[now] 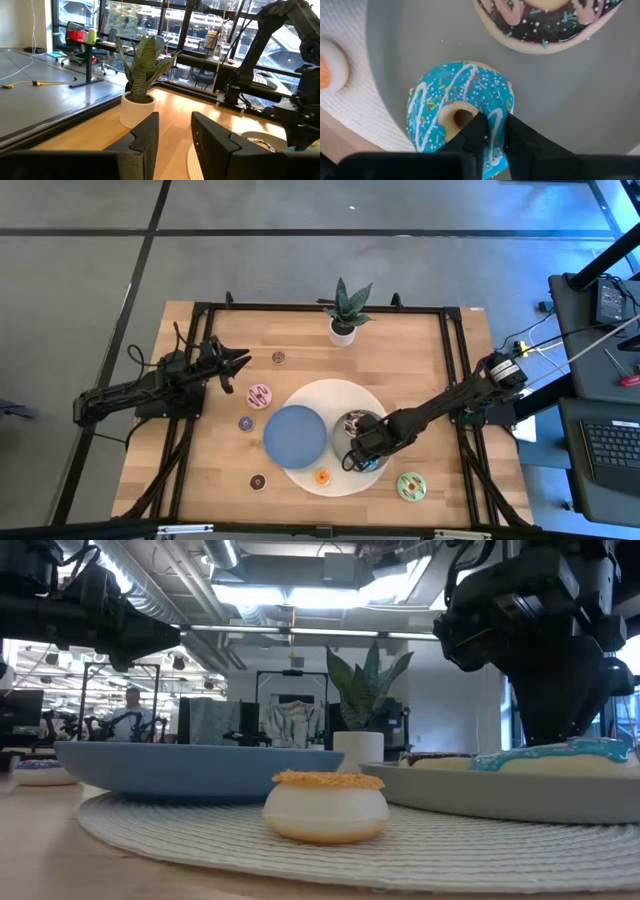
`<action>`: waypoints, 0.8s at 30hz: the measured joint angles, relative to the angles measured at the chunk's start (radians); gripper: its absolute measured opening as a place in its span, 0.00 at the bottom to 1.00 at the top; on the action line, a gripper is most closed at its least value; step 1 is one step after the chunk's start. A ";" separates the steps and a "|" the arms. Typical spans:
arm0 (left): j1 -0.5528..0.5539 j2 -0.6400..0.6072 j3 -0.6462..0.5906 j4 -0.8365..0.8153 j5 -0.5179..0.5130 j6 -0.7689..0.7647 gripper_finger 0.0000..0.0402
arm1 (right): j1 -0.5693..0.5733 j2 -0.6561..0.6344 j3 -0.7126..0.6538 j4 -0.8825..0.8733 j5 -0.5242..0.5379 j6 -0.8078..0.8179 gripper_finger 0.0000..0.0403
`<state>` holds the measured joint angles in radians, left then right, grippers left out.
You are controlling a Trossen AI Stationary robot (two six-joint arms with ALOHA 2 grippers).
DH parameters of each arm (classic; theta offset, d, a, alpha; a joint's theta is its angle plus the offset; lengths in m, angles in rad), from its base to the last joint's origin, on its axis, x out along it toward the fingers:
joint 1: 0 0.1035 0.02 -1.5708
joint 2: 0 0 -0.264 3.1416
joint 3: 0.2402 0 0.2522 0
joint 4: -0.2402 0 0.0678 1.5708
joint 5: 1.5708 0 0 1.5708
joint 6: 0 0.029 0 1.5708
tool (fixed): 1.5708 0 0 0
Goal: Pick & Place donuts
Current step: Put the big blue donut on the gray plate, then put the big green donut on the gray plate
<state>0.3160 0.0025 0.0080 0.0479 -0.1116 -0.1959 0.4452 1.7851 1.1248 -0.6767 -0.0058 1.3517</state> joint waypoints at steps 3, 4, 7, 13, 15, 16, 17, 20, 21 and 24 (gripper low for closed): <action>0.000 0.000 0.000 0.000 0.000 0.000 0.27 | -0.005 0.000 0.000 0.001 -0.005 0.004 0.23; 0.000 0.000 0.000 0.000 0.000 0.000 0.27 | -0.006 0.000 0.000 0.002 -0.007 0.004 0.26; 0.000 0.000 0.000 0.000 0.000 0.000 0.27 | -0.011 0.000 0.000 0.006 -0.025 0.006 0.33; 0.000 0.000 0.000 0.000 0.000 0.000 0.27 | -0.018 -0.016 0.000 -0.002 -0.023 0.005 0.41; 0.000 0.000 0.000 0.000 0.000 0.000 0.27 | -0.020 -0.029 0.000 -0.004 -0.008 0.004 0.42; 0.000 0.000 0.000 0.000 0.000 0.000 0.27 | -0.021 -0.035 0.000 -0.003 -0.001 0.004 0.43; 0.000 0.000 0.000 0.000 0.000 0.000 0.27 | -0.022 -0.041 0.003 -0.007 0.001 0.004 0.43; 0.000 0.000 0.000 0.000 0.000 0.000 0.28 | -0.020 -0.066 0.020 -0.067 -0.030 0.014 0.43; 0.000 0.000 0.000 0.000 0.000 0.000 0.28 | -0.013 -0.076 0.026 -0.093 -0.053 0.029 0.43; 0.000 0.000 0.000 0.000 0.000 0.000 0.28 | 0.032 -0.101 0.027 -0.172 -0.109 0.083 0.43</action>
<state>0.3158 0.0025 0.0081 0.0479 -0.1116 -0.1959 0.4767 1.6838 1.1522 -0.8488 -0.1148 1.4349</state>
